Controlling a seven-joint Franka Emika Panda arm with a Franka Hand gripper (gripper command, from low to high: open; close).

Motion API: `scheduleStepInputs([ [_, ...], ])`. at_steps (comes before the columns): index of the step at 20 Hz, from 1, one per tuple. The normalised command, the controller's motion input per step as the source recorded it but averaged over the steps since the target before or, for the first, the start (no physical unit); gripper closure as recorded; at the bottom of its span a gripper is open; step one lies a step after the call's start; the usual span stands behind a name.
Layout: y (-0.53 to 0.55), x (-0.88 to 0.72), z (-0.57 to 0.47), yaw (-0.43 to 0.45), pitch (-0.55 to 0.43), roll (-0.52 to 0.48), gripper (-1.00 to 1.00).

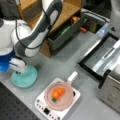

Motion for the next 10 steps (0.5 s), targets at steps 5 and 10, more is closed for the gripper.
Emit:
scheduleStepInputs([
  [5,0.01,0.11,0.07,-0.080,0.119,0.160,-1.00],
  [10,0.07,0.09,0.00,-0.092,0.103,0.215,-1.00],
])
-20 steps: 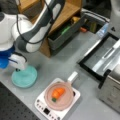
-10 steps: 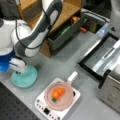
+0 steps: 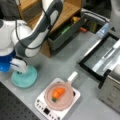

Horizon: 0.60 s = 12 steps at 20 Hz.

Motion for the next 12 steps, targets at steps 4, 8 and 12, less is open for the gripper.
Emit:
scheduleStepInputs([
  [4,0.07,0.09,-0.02,-0.113,0.060,0.223,-1.00],
  [8,0.02,0.08,0.01,-0.125,0.038,0.194,-1.00],
  [12,-0.02,0.07,0.00,-0.134,0.027,0.180,-1.00],
])
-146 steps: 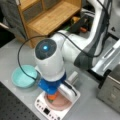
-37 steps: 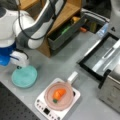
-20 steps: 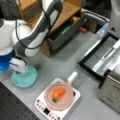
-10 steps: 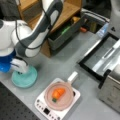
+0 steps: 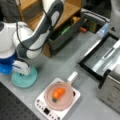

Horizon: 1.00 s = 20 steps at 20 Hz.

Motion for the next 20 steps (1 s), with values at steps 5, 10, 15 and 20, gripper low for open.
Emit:
scheduleStepInputs([
  [5,-0.03,0.07,-0.01,-0.144,0.019,0.176,1.00],
  [10,-0.03,0.09,0.00,-0.151,0.012,0.168,1.00],
  [15,-0.03,0.08,0.01,-0.153,0.009,0.160,1.00],
  [20,-0.01,0.08,0.02,-0.152,0.012,0.154,1.00],
])
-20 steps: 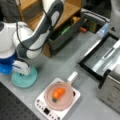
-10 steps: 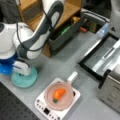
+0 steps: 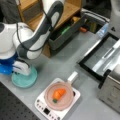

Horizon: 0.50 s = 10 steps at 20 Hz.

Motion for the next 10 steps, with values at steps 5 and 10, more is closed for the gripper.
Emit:
scheduleStepInputs([
  [5,-0.03,0.07,0.00,-0.136,0.020,0.145,1.00],
  [10,-0.05,0.05,0.00,-0.131,0.030,0.127,1.00],
])
